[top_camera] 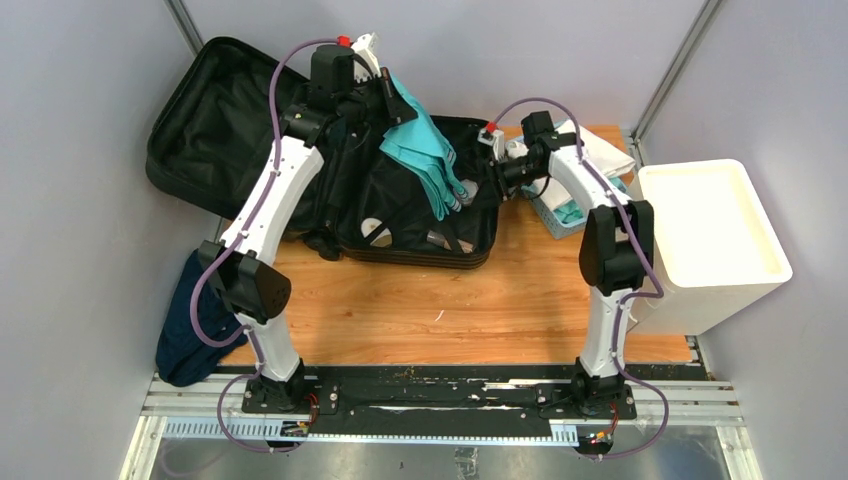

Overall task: Open, take out, and arrange the luggage
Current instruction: Pick up the clothes from the luggage.

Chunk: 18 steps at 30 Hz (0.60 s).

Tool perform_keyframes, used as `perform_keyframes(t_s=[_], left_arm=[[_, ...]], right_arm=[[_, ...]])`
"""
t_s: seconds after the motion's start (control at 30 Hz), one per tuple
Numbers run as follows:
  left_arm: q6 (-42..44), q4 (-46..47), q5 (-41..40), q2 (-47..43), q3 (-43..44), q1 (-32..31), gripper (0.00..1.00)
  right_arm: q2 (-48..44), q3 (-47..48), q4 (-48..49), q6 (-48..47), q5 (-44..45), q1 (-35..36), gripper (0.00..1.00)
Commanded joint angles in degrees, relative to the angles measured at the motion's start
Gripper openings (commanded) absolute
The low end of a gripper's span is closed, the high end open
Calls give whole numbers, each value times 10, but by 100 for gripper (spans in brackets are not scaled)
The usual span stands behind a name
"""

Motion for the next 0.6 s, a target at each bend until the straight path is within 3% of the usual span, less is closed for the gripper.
perform_keyframes(t_s=[0.0, 0.37, 0.47, 0.57], left_arm=[[-14, 30, 16, -34, -10, 3, 0], [-41, 48, 7, -52, -48, 3, 0], [-70, 58, -9, -59, -59, 3, 0], [-127, 90, -23, -66, -83, 3, 0]], right_arm=[[-50, 48, -42, -46, -94, -13, 45], [-72, 107, -71, -83, -147, -16, 51], [-80, 133, -72, -96, -171, -16, 57], [-84, 141, -72, -170, -206, -11, 70]])
